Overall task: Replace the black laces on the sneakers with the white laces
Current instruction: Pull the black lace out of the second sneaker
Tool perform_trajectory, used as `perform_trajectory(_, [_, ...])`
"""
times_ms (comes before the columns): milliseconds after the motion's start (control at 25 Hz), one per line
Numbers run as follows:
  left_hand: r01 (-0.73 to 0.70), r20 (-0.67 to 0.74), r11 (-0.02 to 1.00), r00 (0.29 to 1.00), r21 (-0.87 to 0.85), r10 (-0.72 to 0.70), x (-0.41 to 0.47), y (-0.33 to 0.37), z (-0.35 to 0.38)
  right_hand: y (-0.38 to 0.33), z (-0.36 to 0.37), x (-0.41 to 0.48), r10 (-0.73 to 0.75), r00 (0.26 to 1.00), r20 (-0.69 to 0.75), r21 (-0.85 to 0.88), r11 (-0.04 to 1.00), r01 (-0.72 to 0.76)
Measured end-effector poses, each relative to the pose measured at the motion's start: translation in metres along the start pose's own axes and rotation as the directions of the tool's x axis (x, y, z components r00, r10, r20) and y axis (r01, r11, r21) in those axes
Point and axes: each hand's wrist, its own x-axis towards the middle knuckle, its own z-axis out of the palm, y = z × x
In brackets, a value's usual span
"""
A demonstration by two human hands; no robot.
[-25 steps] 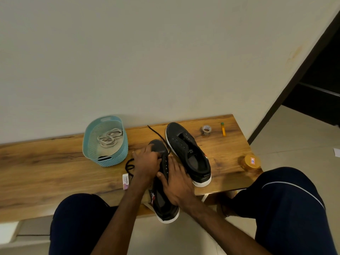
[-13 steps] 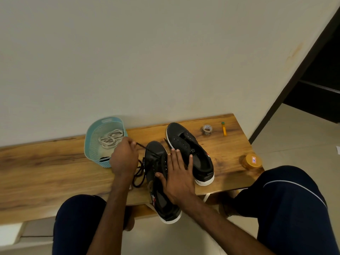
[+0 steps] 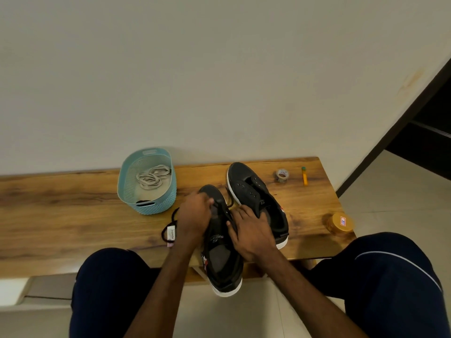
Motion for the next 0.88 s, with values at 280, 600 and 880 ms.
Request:
perform_trajectory(280, [0.277,-0.312,0.961,0.913,0.003,-0.262,0.004,-0.025,-0.045,-0.005,0.001,0.001,0.031,1.0,0.005,-0.009,0.999,-0.031])
perform_trajectory(600, [-0.13,0.112,0.956,0.988,0.265,0.104,-0.002,0.005,0.021,-0.005,0.0,0.0,0.015,1.0,0.008,-0.032,0.999,-0.015])
perform_trajectory(880, [0.317,-0.35,0.928,0.861,-0.198,-0.369,0.009,-0.044,-0.044,-0.006,0.001,-0.001,0.042,0.999,0.031,-0.017,0.999,-0.042])
